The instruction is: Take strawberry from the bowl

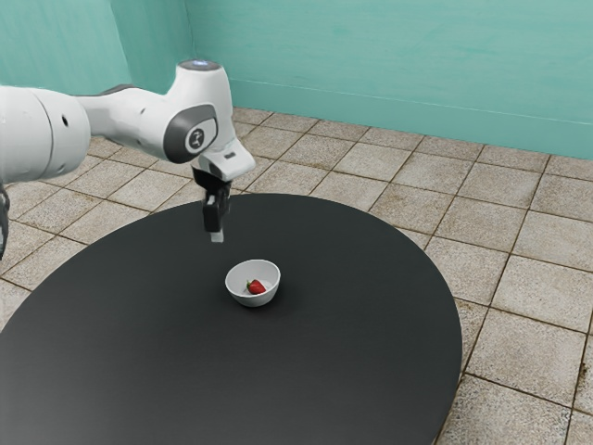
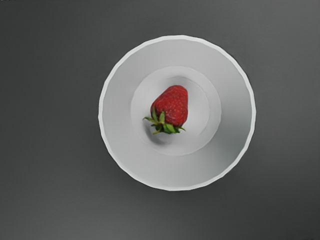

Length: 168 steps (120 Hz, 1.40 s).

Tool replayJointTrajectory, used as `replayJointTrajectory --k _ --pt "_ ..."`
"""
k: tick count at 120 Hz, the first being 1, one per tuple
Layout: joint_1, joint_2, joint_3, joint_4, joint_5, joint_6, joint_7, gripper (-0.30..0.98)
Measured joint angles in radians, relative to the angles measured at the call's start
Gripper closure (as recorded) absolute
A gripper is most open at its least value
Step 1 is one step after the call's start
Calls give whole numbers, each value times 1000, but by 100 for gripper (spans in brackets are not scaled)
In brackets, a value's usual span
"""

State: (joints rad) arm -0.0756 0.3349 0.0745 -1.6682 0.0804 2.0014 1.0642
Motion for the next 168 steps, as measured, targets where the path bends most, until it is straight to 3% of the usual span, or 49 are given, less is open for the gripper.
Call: replayJointTrajectory --k 26,66,135,168 --pt "3 76 -17 -17 -5 92 177 2" --pt "4 189 -42 11 -10 148 334 33" --pt "6 280 -50 29 -25 203 449 40" --pt "7 281 -50 28 -29 216 470 63"
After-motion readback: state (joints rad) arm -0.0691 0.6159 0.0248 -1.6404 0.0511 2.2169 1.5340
